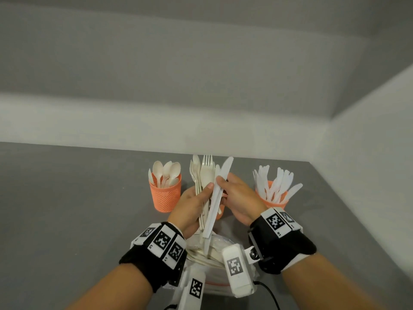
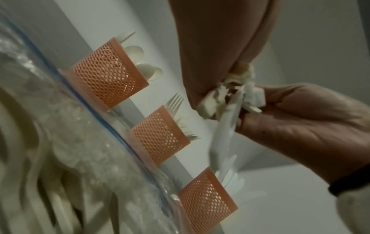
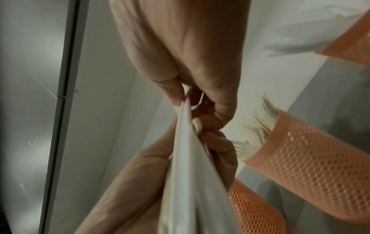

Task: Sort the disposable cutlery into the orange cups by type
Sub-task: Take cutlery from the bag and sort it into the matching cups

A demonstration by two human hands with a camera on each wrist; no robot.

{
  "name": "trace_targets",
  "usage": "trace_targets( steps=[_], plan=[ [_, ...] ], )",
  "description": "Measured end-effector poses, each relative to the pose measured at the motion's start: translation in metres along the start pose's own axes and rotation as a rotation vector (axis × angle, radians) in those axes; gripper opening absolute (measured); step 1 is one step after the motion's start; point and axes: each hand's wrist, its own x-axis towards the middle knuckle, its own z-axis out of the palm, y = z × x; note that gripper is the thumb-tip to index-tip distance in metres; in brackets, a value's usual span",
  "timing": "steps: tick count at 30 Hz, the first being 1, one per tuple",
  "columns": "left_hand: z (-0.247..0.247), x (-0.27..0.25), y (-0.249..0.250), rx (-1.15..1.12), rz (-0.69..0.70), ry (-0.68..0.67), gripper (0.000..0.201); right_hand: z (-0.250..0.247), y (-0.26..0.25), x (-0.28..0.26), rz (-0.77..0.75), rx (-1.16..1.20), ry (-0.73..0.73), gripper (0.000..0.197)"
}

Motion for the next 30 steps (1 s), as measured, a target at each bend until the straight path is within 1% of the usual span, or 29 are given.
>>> trace_targets(
  steps=[2,4,6,8,11,12,14,15,16,18,20,21,22,23,25,26,27,28,30],
  plan=[
    [0.003,0.002,0.0,-0.004,0.018,-0.016,0.026,-0.008,-0.006,-0.003,-0.021,0.016,0.018,0.03],
    [0.005,0.005,-0.001,0.002,0.035,-0.001,0.022,-0.02,-0.019,-0.005,-0.068,0.06,0.082,0.027],
    [0.003,0.009,-0.004,0.019,0.039,0.048,0.018,-0.039,-0.034,-0.007,-0.137,0.1,0.166,0.023],
    [-0.004,0.012,-0.006,0.063,0.057,0.122,0.017,-0.061,-0.043,-0.007,-0.228,0.111,0.284,0.013],
    [-0.008,0.011,-0.005,0.106,0.094,0.162,0.017,-0.093,-0.042,0.0,-0.415,-0.088,0.551,0.016],
    [-0.007,0.01,-0.003,0.111,0.106,0.155,0.014,-0.101,-0.038,0.004,-0.464,-0.154,0.614,0.013],
    [-0.005,0.008,-0.003,0.135,0.112,0.12,0.007,-0.107,-0.027,0.012,-0.49,-0.247,0.679,0.013],
    [-0.004,0.008,-0.004,0.147,0.11,0.103,0.007,-0.109,-0.02,0.015,-0.473,-0.271,0.687,0.017],
    [-0.003,0.008,-0.004,0.149,0.11,0.09,0.01,-0.11,-0.012,0.02,-0.431,-0.284,0.683,0.024],
    [-0.002,0.009,-0.004,0.15,0.109,0.059,0.018,-0.114,0.006,0.026,-0.289,-0.31,0.634,0.032],
    [-0.002,0.007,-0.002,0.159,0.119,0.022,0.015,-0.12,0.022,0.031,-0.133,-0.406,0.573,0.031],
    [-0.003,0.007,-0.001,0.168,0.12,0.005,0.014,-0.122,0.026,0.032,-0.101,-0.45,0.558,0.031],
    [-0.003,0.006,0.0,0.178,0.118,-0.006,0.013,-0.122,0.027,0.033,-0.117,-0.486,0.559,0.035],
    [-0.003,0.005,0.001,0.187,0.117,-0.007,0.012,-0.121,0.025,0.034,-0.18,-0.533,0.586,0.041],
    [-0.004,0.005,0.002,0.186,0.125,0.006,0.009,-0.108,0.012,0.031,-0.402,-0.619,0.653,0.046],
    [-0.003,0.005,0.002,0.177,0.128,0.018,0.007,-0.098,0.004,0.028,-0.515,-0.625,0.646,0.043],
    [-0.003,0.006,0.001,0.171,0.131,0.033,0.005,-0.087,-0.004,0.024,-0.602,-0.608,0.599,0.037],
    [-0.003,0.006,0.0,0.17,0.137,0.051,0.004,-0.073,-0.012,0.02,-0.657,-0.577,0.518,0.028],
    [-0.003,0.008,-0.003,0.195,0.157,0.091,0.006,-0.043,-0.024,0.009,-0.662,-0.536,0.327,0.015]
  ],
)
